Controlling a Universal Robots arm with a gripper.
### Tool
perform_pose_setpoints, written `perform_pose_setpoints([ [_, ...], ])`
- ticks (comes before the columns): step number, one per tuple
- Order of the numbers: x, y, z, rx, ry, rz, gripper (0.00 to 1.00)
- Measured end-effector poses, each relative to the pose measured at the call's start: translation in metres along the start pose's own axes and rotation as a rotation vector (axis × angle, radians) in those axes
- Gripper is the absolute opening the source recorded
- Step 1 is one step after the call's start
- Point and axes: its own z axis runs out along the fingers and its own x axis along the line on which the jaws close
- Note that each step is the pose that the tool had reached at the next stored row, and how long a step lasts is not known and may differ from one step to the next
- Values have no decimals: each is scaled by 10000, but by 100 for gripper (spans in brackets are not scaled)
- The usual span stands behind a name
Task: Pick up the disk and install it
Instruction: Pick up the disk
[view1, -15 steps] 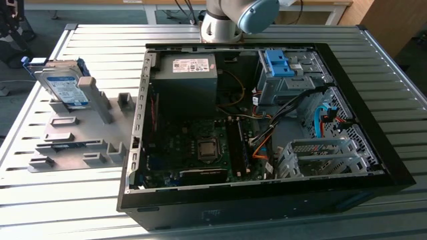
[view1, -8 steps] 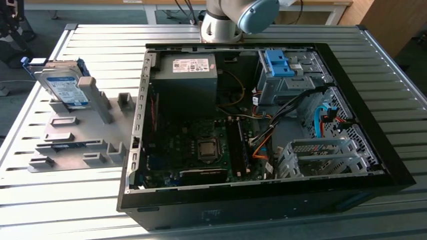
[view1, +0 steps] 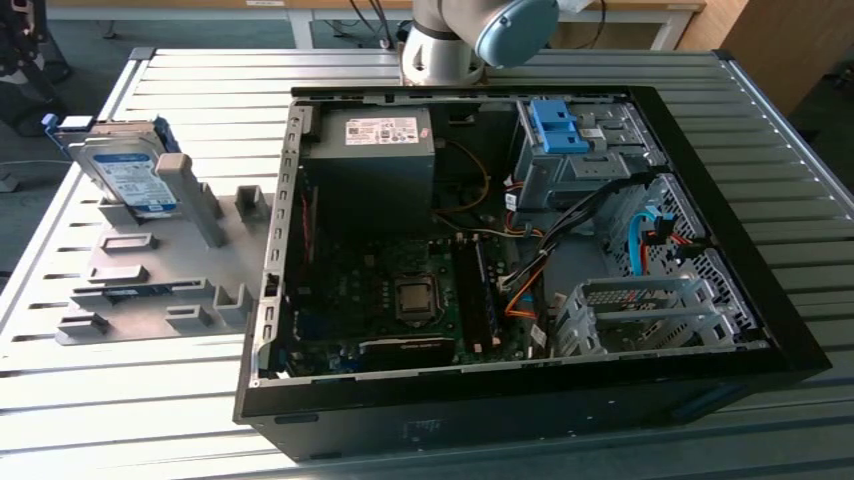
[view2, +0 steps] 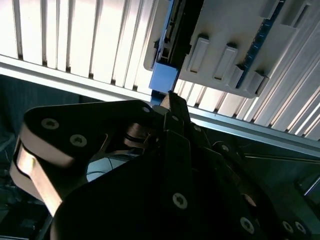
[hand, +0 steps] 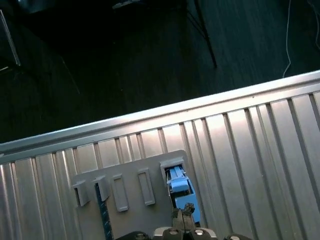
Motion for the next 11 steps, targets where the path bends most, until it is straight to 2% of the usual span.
perform_pose_setpoints([
  [8, 0, 0, 9, -20, 40, -1453, 11],
  [11, 0, 0, 10, -14, 43, -1582, 11],
])
